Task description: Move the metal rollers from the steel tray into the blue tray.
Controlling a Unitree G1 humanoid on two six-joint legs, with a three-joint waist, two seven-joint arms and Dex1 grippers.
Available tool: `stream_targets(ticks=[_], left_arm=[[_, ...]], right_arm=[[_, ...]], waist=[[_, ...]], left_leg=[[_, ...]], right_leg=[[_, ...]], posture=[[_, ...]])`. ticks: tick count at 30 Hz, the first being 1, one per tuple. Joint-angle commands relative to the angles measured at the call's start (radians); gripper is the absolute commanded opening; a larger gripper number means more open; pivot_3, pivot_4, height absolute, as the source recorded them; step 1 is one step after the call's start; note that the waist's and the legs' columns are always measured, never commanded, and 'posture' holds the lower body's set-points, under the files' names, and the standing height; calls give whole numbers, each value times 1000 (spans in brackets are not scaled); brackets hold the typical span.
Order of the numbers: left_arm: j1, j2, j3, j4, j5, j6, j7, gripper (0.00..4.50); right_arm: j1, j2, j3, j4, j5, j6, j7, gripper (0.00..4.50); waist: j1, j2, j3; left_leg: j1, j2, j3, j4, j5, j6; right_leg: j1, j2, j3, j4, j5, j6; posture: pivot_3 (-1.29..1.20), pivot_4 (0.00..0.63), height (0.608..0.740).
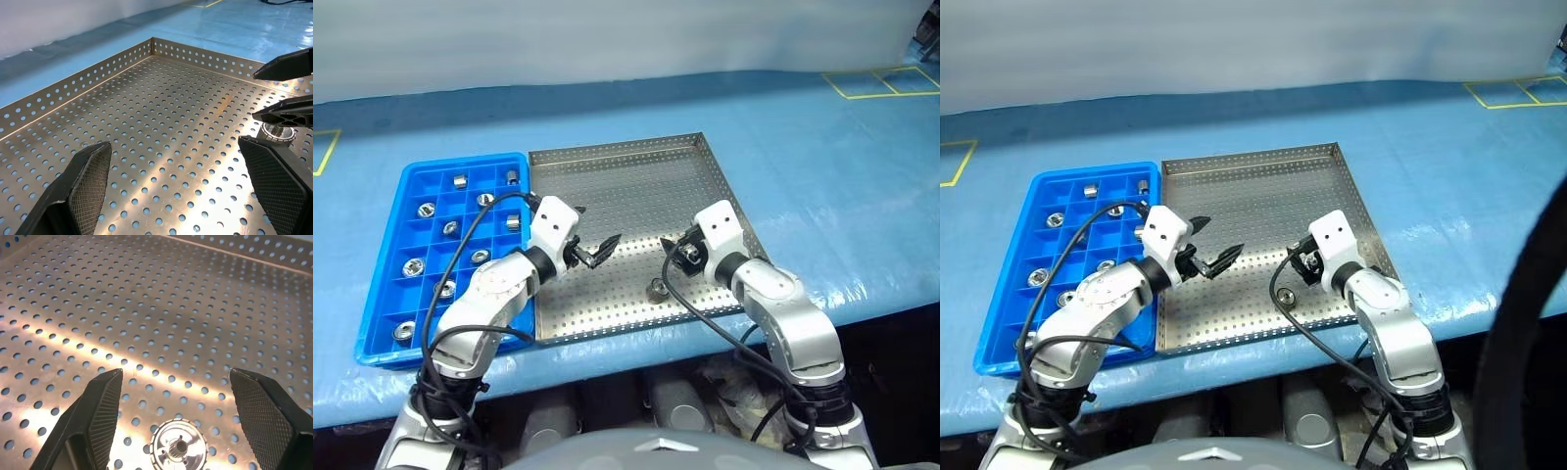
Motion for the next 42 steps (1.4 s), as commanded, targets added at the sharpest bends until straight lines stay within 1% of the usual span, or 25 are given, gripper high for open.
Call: stream_targets(ticks=[1, 12, 20, 23, 27, 33, 35, 38, 42], left_arm=[[3, -5, -12, -29, 18, -28, -11, 4500], [3, -8, -22, -33, 27, -26, -40, 4500], [-10, -10, -21, -24, 33, -27, -44, 4500], [-11, -11, -20, -23, 35, -28, -42, 4500], [-7, -9, -12, -27, 35, -27, -39, 4500], [8, -13, 12, -38, 17, -37, -38, 4500], [21, -12, 49, -53, -1, -42, -39, 4500], [66, 45, 158, -85, 6, -43, -33, 4500], [161, 127, 349, -147, 17, -21, -8, 4500]], right_arm=[[1, 0, -13, 7, 10, -1, -17, 3658], [29, -14, -15, 26, 13, 11, -50, 3658], [45, 1, -34, 60, 34, 16, -62, 3658], [40, 13, -51, 93, 42, 18, -73, 3132], [28, 10, -48, 83, 42, -2, -80, 1877], [-23, 20, -34, 23, 55, -41, -77, 1877], [-47, 29, -17, -7, 77, -47, -59, 1877], [-108, 51, 60, -43, 115, -50, -10, 1877], [-197, 106, 158, -29, 159, -60, 44, 1877]], waist=[[1, 0, 0], [1, 0, 0], [-1, 0, 0], [-3, 0, 0], [-4, 0, 0], [-7, 0, 0], [-9, 0, 0], [-20, 0, 0], [-22, 0, 0]], left_leg=[[0, 0, 0, 0, 0, 0], [0, 0, 0, 0, 0, 0], [0, 0, 1, 0, 0, 0], [0, 0, 1, 0, 0, 0], [0, 0, 1, 0, -1, 1], [0, 0, 2, 0, -1, 1], [0, 0, 2, 0, -1, 1], [0, 1, 2, 0, -1, 1], [1, 2, 1, 0, -1, 1]], right_leg=[[0, 0, 0, 0, 0, 0], [0, 0, 1, 0, 0, 0], [0, 0, 1, 0, 0, 0], [0, 0, 1, 0, 0, 0], [0, 0, 2, 0, 0, 1], [-1, 0, 2, 0, 1, 1], [-1, 0, 2, 0, 1, 1], [-2, 1, 3, 1, 1, 1], [-2, 2, 2, 1, 0, 0]], posture=[[-238, 150, 740], [-243, 150, 740], [-251, 150, 740], [-247, 150, 740], [-239, 150, 740], [-229, 150, 740], [-226, 150, 740], [-204, 150, 740], [-147, 150, 740]])
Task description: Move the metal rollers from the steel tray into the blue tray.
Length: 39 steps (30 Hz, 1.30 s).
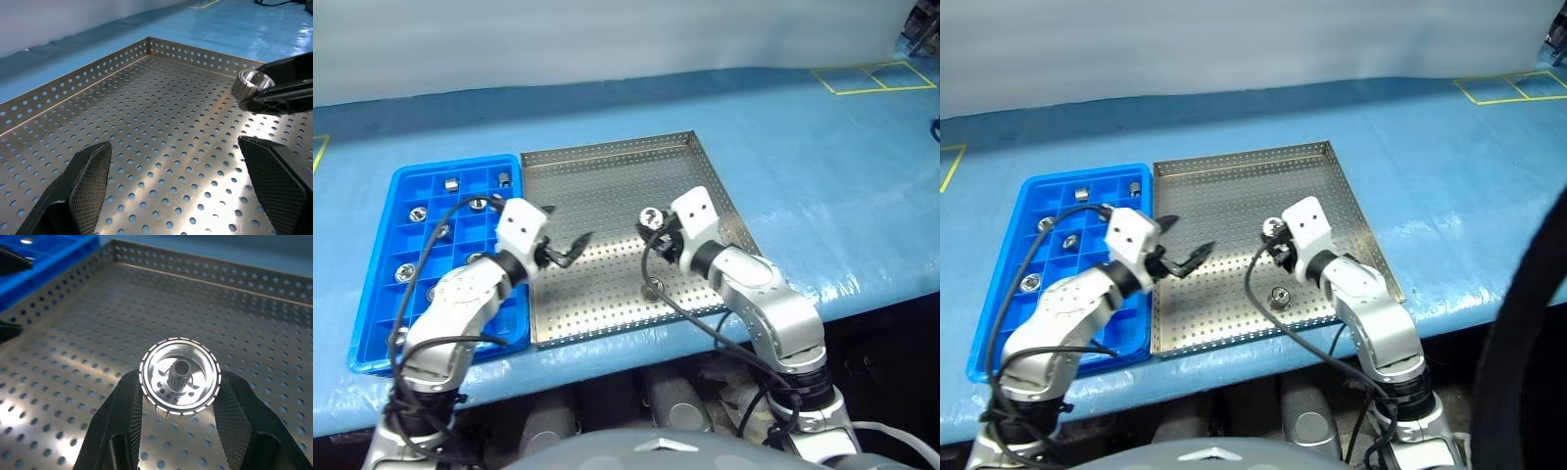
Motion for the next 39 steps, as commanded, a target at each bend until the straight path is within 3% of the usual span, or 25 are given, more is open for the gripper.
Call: stream_targets(ticks=[1, 5, 10, 18, 25, 39], left_arm=[[60, 48, 171, -97, 3, 4, 25, 4500], [145, 65, 368, -150, -14, 38, 53, 4500], [229, 75, 456, -211, -7, 90, 69, 4500], [296, 58, 460, -259, -7, 129, 85, 4500], [284, 48, 403, -266, -8, 129, 88, 4500], [259, 46, 362, -252, -1, 123, 87, 4500]], right_arm=[[-71, 44, 59, -12, 45, -36, 38, 1877], [-148, 92, 164, 53, 67, -54, 95, 1877], [-184, 128, 296, 90, 81, -69, 157, 1877], [-214, 195, 370, 253, 60, -136, 181, 1877], [-285, 228, 360, 417, 18, -224, 194, 1877], [-279, 264, 331, 537, 5, -272, 197, 1877]], waist=[[4, 0, 0], [38, -1, 0], [91, -2, -1], [138, -6, -3], [142, -6, -3], [144, -6, -3]], left_leg=[[0, 0, 0, 0, 0, 0], [0, -1, 0, 0, 0, 0], [-1, -1, -1, -1, 0, 0], [0, -3, -2, 0, 0, 0], [0, -1, -3, 0, 2, -4], [0, -1, -3, -1, 2, -4]], right_leg=[[0, -1, 0, 0, 0, 0], [1, -3, -1, -1, 0, 0], [0, -4, -3, -1, 0, 0], [1, -8, -7, -1, 0, -2], [1, -5, -8, -1, 2, -6], [1, -4, -7, -1, 2, -6]], posture=[[-138, 150, 740], [-77, 150, 740], [-33, 150, 740], [4, 150, 740], [13, 150, 740], [5, 150, 740]])
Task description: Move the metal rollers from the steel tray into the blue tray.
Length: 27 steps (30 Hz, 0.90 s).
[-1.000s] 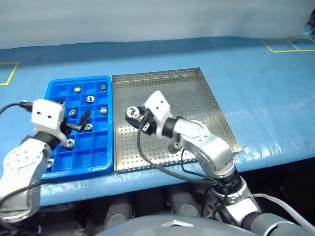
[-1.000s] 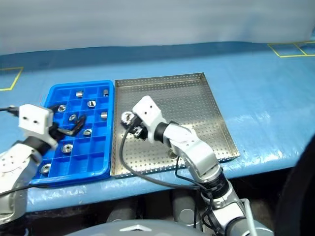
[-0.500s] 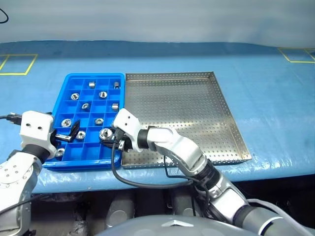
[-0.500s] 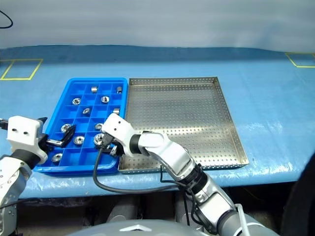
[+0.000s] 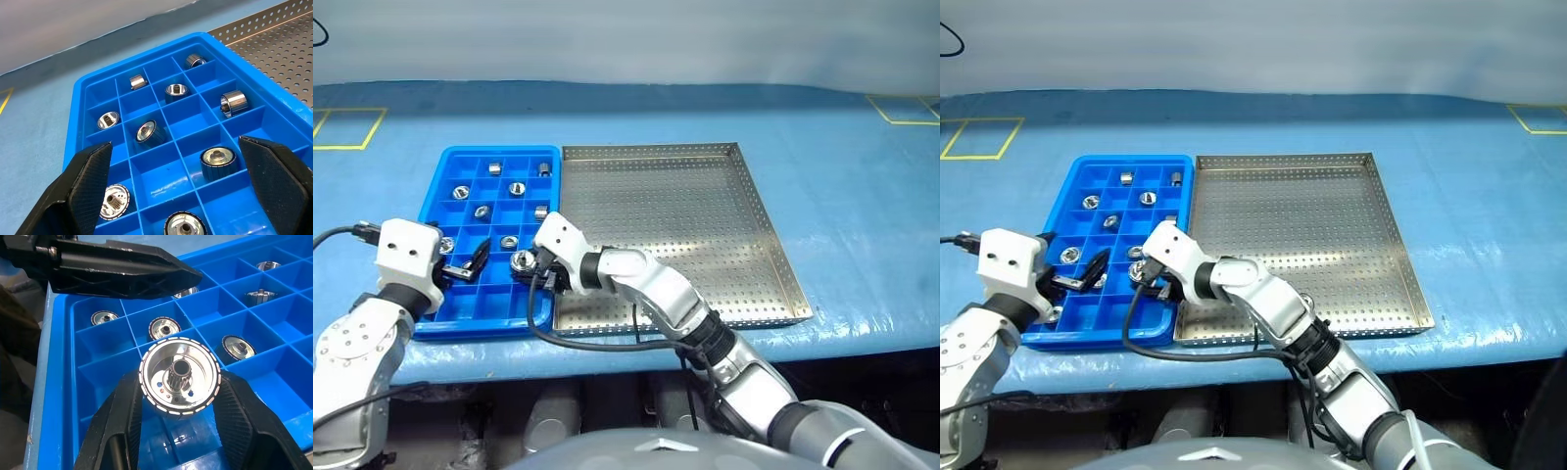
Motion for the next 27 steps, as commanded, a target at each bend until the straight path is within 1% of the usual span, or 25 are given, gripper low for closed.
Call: stream_targets(ticks=[1, 3, 4, 6, 10, 14, 17, 19, 22, 27], left_arm=[[-12, 1, 1, -32, 0, -10, 5, 4500], [-12, 0, 3, -31, 0, -11, 5, 4500], [-12, 0, 3, -31, 0, -11, 6, 4500], [-11, -2, 4, -31, -1, -12, 6, 4500], [-15, -7, -12, -27, -3, -16, 5, 4500], [-43, -22, -41, -23, -21, -20, -4, 4500], [-76, -34, -89, -14, -31, -21, -9, 4500], [-101, -31, -132, 6, -26, -33, -16, 4500], [-189, -44, -205, 66, -25, -49, -23, 4500], [-311, -65, -349, 157, -20, -76, -70, 4500]], right_arm=[[-12, 19, -28, 8, 0, -31, 9, 1877], [-13, 20, -28, 12, 0, -28, 17, 2465], [-12, 21, -28, 14, -3, -31, 16, 2654], [-7, 24, -31, 15, -10, -47, 13, 3251], [3, 17, -44, -26, -11, -67, 13, 3251], [16, -15, -85, -156, -1, -38, 1, 3251], [38, -76, -137, -272, -4, 10, -24, 3251], [71, -137, -175, -341, -12, 59, -43, 3251], [157, -254, -251, -460, -18, 157, -71, 3251], [275, -327, -322, -611, 19, 288, -109, 3251]], waist=[[1, 0, 0], [1, 0, 0], [1, 0, 0], [-1, 0, 0], [-1, 0, 0], [5, 0, 0], [7, 0, 0], [8, 0, 0], [7, 0, 0], [-20, 0, 0]], left_leg=[[0, 0, 0, 0, 0, 0], [0, 0, 0, 0, 0, 0], [0, 0, 0, 0, 0, 0], [0, 0, 0, 0, 0, 0], [0, 0, 0, 0, 0, 0], [0, 0, -1, 0, 0, 0], [0, -1, -1, 0, 0, 0], [0, -1, -1, 0, 0, 0], [0, -1, -1, 0, 0, 1], [-1, -1, 1, 0, -1, 1]], right_leg=[[0, 0, 0, 0, 0, 0], [0, 0, 0, 0, 0, 0], [0, 0, 0, 0, 0, 0], [0, 0, 0, 0, 0, 0], [0, 0, 0, 0, 0, 0], [0, 0, 0, 0, 0, 0], [0, -1, 0, 0, 0, 0], [1, -1, 0, -1, 0, 1], [1, -1, 0, -1, 0, 1], [0, 1, 2, -1, 0, 1]], posture=[[5, 150, 740], [7, 150, 740], [7, 150, 740], [6, 150, 740], [-2, 150, 740], [-16, 150, 740], [-36, 150, 740], [-51, 150, 740], [-104, 150, 740], [-184, 150, 740]])
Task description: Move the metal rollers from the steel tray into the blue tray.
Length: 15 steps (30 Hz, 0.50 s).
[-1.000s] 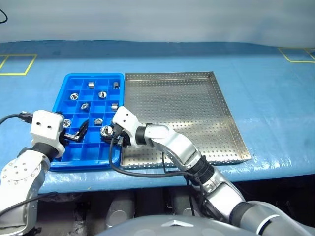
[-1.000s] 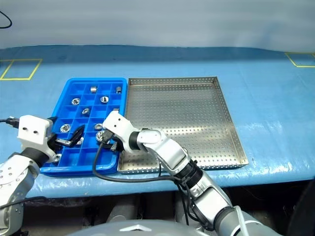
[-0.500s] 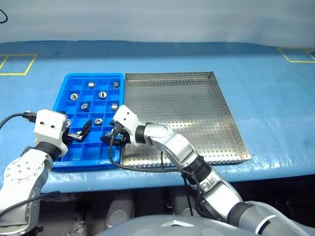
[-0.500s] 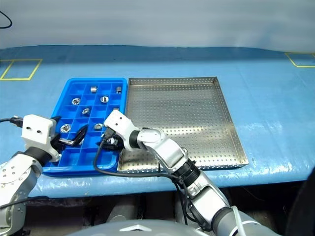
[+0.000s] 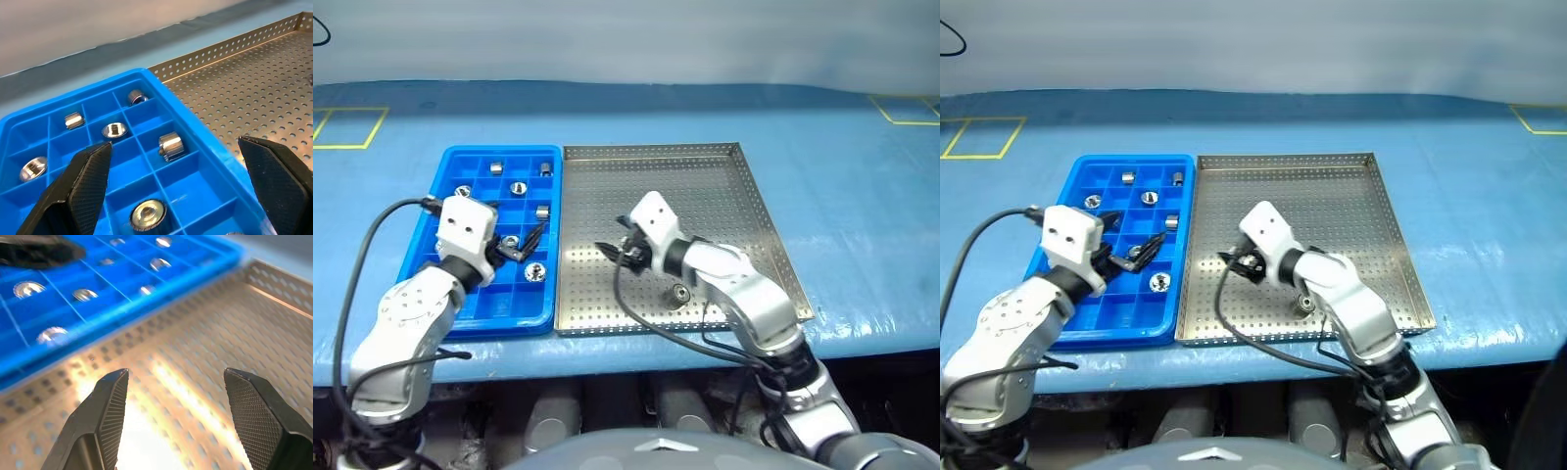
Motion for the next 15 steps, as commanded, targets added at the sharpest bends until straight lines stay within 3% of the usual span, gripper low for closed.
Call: stream_targets(ticks=[1, 5, 15], left_arm=[[-67, -14, -97, 39, 7, -41, -38, 4500], [-132, -31, -190, 97, 7, -62, -79, 4500], [-158, -47, -244, 136, 11, -90, -108, 4500]], right_arm=[[43, -11, -33, -133, 32, 71, -27, 3251], [104, -15, -55, -210, 48, 135, -69, 3251], [208, -37, -46, -253, 62, 205, -135, 3251]], waist=[[-18, 0, 0], [-61, 0, 0], [-118, 0, 0]], left_leg=[[0, 0, 0, 0, 0, 0], [0, 0, 1, 0, 0, 1], [0, 0, 1, 1, -1, 1]], right_leg=[[0, 0, 0, 0, 0, 0], [0, 2, 2, 0, 0, 1], [0, 2, 4, 0, -1, 4]], posture=[[-191, 150, 740], [-246, 150, 740], [-268, 150, 740]])
